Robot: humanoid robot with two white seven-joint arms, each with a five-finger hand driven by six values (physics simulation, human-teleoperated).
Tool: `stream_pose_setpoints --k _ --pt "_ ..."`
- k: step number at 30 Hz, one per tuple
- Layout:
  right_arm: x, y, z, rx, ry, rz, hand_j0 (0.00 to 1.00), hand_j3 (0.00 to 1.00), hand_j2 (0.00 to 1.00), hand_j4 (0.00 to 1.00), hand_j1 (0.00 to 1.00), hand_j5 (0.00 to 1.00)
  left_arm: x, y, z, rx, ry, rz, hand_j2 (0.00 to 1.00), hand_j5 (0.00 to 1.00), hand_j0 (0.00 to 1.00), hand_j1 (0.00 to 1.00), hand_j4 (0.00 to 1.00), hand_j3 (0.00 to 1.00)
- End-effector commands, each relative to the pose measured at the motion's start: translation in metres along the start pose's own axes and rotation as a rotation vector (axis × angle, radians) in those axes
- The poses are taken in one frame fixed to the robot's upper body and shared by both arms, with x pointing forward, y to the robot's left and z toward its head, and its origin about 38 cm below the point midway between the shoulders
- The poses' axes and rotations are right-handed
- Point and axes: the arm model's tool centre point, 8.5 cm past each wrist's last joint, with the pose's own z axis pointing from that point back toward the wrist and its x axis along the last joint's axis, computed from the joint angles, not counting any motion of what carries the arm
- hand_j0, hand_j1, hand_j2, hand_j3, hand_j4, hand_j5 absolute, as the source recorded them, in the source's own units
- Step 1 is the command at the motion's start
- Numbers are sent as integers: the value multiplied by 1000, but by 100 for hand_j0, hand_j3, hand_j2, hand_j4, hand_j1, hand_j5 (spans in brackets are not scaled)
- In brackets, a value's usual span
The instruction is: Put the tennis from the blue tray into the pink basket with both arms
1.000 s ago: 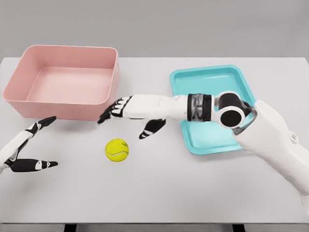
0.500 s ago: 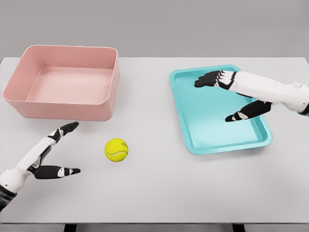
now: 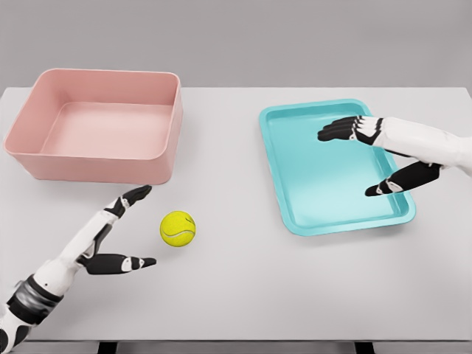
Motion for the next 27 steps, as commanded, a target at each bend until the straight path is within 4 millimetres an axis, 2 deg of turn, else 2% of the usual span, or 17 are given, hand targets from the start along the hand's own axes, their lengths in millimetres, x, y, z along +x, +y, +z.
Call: stream_pose_setpoints --k 1,8,15,18,27 --pt "1 -2 2 -4 0 -8 100 100 100 100 100 100 0 -6 -3 10 -11 17 100 100 100 100 100 100" --pt "0 0 2 -2 0 -13 100 100 100 100 100 100 1 -12 -13 31 -37 41 100 100 100 100 100 100" --pt "4 0 0 -1 -12 -6 100 100 100 100 100 100 -17 -26 -24 42 114 88 100 100 100 100 100 100" --pt "4 0 0 1 -12 -8 100 100 100 100 100 100 -24 -26 -24 40 180 80 100 100 100 100 100 100" --pt "7 2 -3 3 -23 -8 100 100 100 100 100 100 -23 -28 -27 30 171 62 100 100 100 100 100 100"
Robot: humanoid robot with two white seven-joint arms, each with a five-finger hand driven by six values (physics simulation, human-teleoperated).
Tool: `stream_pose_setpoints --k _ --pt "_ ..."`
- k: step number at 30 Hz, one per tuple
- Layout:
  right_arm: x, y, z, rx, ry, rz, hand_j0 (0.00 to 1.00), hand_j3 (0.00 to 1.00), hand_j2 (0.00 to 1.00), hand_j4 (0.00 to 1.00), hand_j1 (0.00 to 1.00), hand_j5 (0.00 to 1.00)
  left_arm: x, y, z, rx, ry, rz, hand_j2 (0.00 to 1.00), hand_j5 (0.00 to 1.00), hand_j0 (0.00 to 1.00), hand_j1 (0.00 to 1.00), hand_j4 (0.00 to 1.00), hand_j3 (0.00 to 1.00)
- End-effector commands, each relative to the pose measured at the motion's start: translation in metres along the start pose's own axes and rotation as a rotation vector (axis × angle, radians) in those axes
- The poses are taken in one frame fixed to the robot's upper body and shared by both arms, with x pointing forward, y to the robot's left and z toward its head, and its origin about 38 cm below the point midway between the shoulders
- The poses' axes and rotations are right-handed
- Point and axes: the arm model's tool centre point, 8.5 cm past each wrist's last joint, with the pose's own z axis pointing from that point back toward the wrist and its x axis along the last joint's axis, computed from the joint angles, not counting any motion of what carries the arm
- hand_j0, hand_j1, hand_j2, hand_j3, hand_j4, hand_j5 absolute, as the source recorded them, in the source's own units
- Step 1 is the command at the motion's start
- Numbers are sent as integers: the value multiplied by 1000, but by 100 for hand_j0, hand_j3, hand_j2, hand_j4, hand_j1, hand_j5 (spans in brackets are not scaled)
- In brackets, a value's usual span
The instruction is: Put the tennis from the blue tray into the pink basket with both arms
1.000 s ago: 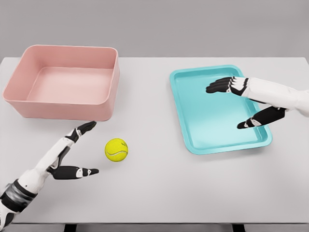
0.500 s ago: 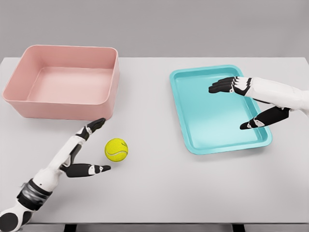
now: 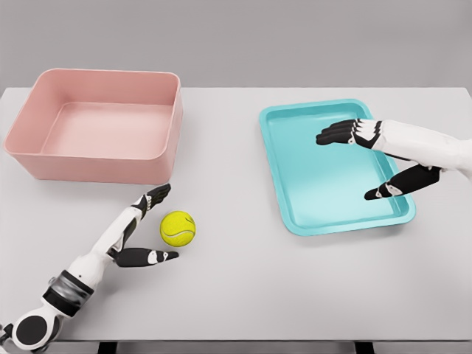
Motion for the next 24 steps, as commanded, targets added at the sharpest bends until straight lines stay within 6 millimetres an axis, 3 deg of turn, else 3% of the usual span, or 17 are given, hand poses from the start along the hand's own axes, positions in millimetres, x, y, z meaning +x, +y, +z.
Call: stream_pose_setpoints --k 1,20,24 --pt "2 0 -1 -4 -7 -6 100 100 100 100 100 100 0 -1 0 -5 0 -14 100 100 100 100 100 100" --pt "4 5 -1 5 -11 -14 100 100 100 100 100 100 -6 -11 -7 -13 -5 -49 95 95 95 95 95 95" --pt "4 6 -1 8 -9 -14 100 100 100 100 100 100 -6 -12 -8 -10 -12 -45 85 85 85 85 85 85"
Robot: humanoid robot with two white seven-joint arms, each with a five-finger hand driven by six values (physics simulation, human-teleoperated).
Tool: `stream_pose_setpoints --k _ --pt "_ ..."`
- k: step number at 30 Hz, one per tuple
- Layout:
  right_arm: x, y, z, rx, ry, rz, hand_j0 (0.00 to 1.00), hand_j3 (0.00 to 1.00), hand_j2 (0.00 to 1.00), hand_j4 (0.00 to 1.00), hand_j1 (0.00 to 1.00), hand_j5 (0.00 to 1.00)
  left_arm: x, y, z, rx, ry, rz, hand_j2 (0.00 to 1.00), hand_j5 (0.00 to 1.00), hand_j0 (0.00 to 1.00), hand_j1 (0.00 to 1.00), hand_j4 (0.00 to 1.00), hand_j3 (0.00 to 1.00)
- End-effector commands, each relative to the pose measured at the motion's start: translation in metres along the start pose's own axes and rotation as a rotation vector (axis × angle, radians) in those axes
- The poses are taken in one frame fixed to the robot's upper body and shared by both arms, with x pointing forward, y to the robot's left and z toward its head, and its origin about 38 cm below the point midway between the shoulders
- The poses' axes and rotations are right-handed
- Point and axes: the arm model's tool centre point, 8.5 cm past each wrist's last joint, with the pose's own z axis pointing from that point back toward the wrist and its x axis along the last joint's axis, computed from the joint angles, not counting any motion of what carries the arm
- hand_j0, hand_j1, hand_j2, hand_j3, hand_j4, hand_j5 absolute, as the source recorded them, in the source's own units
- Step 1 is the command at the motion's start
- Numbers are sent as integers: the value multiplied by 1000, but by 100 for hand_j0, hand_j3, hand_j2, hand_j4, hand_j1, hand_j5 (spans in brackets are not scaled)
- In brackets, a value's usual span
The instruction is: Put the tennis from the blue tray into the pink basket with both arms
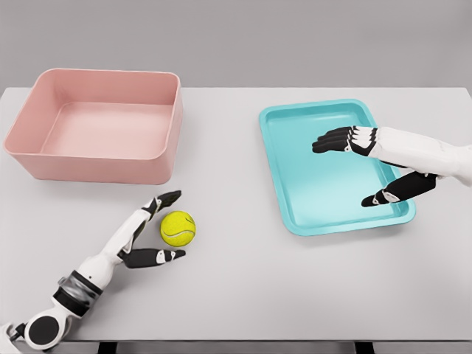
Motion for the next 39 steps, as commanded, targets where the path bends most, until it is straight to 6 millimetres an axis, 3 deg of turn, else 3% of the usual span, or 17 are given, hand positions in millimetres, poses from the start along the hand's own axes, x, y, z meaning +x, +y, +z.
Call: stream_pose_setpoints --k 1,5,13,16,29,39 --pt "0 -3 2 -9 3 -2 100 100 100 100 100 100 0 -1 0 1 -4 2 82 82 82 82 82 82" --pt "-1 4 2 -10 3 -22 100 100 100 100 100 100 0 -1 0 -1 -7 1 73 73 73 73 73 73" --pt "0 -1 5 -22 9 -8 100 100 100 100 100 100 1 0 1 -6 -15 -7 45 45 45 45 45 45" --pt "0 0 4 -24 6 -11 100 100 100 100 100 100 2 0 0 -6 -17 -8 45 45 45 45 45 45" --pt "-1 0 7 -18 14 -11 100 100 100 100 100 100 47 11 -18 12 -202 -14 45 45 45 45 45 45" --pt "0 -4 14 -15 34 2 100 100 100 100 100 100 71 31 -37 34 -318 -48 43 43 43 43 43 43"
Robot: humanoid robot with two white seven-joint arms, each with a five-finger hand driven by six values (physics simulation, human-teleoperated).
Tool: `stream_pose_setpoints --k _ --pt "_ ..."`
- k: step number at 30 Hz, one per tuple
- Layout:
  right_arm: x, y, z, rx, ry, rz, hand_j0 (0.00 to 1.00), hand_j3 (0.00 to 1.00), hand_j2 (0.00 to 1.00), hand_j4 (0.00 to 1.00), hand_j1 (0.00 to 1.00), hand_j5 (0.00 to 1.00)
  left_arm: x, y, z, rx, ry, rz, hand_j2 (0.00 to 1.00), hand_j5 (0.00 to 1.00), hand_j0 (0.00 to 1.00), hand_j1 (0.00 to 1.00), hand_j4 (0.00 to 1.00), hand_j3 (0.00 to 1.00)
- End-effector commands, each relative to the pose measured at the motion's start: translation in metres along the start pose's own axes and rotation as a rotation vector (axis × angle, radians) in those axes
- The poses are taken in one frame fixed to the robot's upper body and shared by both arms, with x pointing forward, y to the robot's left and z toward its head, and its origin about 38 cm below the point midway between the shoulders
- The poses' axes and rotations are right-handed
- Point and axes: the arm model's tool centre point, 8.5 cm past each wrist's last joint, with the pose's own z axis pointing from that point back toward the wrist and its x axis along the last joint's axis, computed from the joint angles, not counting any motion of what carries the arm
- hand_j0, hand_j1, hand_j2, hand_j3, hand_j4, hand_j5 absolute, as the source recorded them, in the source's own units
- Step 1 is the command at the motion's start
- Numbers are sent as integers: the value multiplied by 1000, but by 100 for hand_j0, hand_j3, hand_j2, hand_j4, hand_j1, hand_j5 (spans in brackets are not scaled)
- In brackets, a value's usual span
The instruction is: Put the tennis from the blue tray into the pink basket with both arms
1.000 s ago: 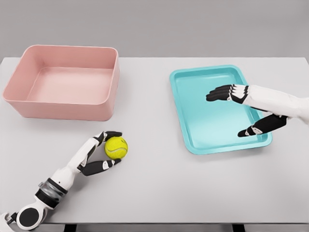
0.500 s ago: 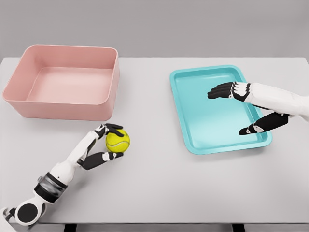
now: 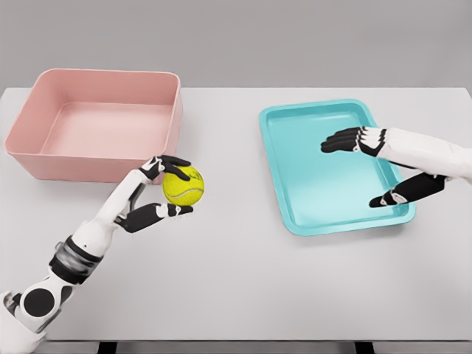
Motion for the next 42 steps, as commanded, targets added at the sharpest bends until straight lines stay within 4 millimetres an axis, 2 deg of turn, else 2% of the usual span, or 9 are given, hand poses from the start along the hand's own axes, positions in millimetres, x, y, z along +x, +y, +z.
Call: stream_pose_setpoints --k 1,8,11,21,27,31,37,42 --pt "1 -3 1 -11 -1 -1 100 100 100 100 100 100 1 1 -1 5 -7 3 43 43 43 43 43 43" --pt "2 -4 2 -7 0 3 100 100 100 100 100 100 8 14 -13 27 -49 -20 43 43 43 43 43 43" --pt "3 -3 0 -9 -7 2 100 100 100 100 100 100 13 27 -20 48 -68 -42 41 41 41 41 41 41" --pt "3 -3 0 -11 -5 -1 100 100 100 100 100 100 19 58 -24 114 -82 -97 40 40 40 40 40 40" --pt "3 -3 0 -11 -5 -1 100 100 100 100 100 100 19 85 -25 173 -65 -143 40 40 40 40 40 40" --pt "3 -3 -1 -12 -6 -2 100 100 100 100 100 100 19 96 -33 190 -57 -163 40 40 40 40 40 40" --pt "2 -2 -1 -11 -3 -5 100 100 100 100 100 100 4 119 -40 224 21 -202 40 40 40 40 40 40" --pt "2 -3 -1 -10 -2 -3 100 100 100 100 100 100 -20 142 -38 272 122 -212 39 39 39 39 39 39"
